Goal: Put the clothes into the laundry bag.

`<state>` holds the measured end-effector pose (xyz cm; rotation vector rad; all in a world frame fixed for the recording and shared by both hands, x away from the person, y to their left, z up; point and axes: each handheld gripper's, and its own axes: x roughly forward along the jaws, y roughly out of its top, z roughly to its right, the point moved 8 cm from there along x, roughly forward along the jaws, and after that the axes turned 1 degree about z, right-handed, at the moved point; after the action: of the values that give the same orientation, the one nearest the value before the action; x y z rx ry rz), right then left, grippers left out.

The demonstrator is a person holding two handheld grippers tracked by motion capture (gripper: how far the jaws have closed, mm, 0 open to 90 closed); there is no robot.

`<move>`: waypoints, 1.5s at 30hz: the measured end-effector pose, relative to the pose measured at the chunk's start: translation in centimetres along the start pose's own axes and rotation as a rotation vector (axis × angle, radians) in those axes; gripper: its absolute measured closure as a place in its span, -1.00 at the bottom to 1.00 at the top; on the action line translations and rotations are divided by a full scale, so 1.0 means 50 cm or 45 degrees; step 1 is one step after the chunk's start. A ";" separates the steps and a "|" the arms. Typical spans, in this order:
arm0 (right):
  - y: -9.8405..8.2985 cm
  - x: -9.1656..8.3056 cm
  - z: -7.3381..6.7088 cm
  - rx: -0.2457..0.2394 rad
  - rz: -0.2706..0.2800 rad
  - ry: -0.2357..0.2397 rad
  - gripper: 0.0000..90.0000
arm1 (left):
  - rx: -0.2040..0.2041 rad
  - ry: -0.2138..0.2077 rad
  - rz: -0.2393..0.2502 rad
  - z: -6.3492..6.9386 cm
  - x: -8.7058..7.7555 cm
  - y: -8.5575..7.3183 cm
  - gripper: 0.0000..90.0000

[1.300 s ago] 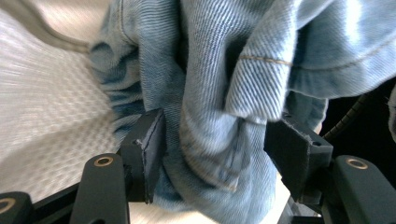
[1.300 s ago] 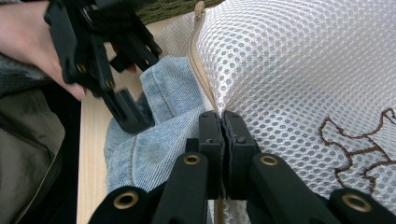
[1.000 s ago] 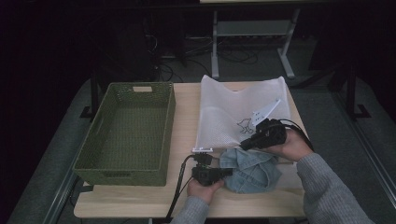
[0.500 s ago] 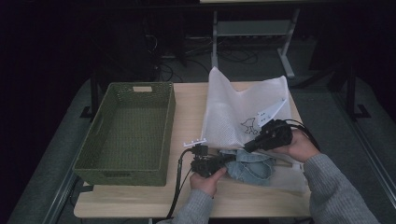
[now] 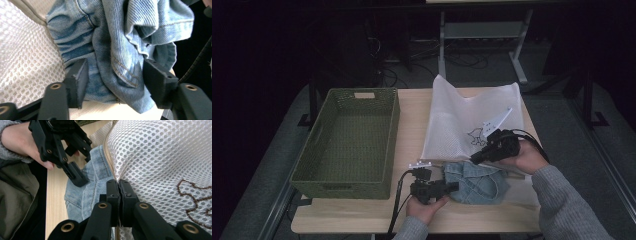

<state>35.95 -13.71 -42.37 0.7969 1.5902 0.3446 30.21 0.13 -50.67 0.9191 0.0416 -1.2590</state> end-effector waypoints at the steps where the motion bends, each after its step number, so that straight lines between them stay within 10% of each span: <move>1: 0.001 0.003 0.000 -0.006 0.000 0.000 0.94 | -0.015 -0.017 -0.003 0.002 0.006 0.002 0.09; 7: 0.003 0.015 -0.004 -0.019 -0.017 0.001 0.94 | -0.055 -0.102 0.085 0.017 0.026 0.022 0.84; 18: 0.032 -0.034 -0.042 -0.083 0.054 0.081 0.95 | -0.087 -0.153 0.254 0.036 -0.010 0.077 0.87; 23: 0.023 -0.012 -0.030 -0.055 0.021 0.080 0.94 | -0.075 -0.126 0.222 0.024 0.003 0.059 0.84; 31: 0.004 0.023 -0.011 -0.009 0.010 0.061 0.92 | -0.061 -0.048 0.145 -0.003 0.007 0.015 0.01; 37: 0.008 0.026 -0.023 -0.034 0.003 0.075 0.93 | -0.128 -0.120 0.136 0.006 0.026 0.031 0.82; 41: 0.007 0.016 -0.027 -0.035 0.031 0.088 0.94 | -0.146 -0.228 0.254 0.031 0.008 0.063 0.88; 45: -0.002 0.012 -0.019 -0.004 0.048 0.085 0.91 | -0.125 -0.195 0.215 0.021 0.019 0.049 0.85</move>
<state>35.01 -13.17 -42.68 0.8212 1.6379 0.4042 32.08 -1.25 -49.09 0.7247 -0.0928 -1.1560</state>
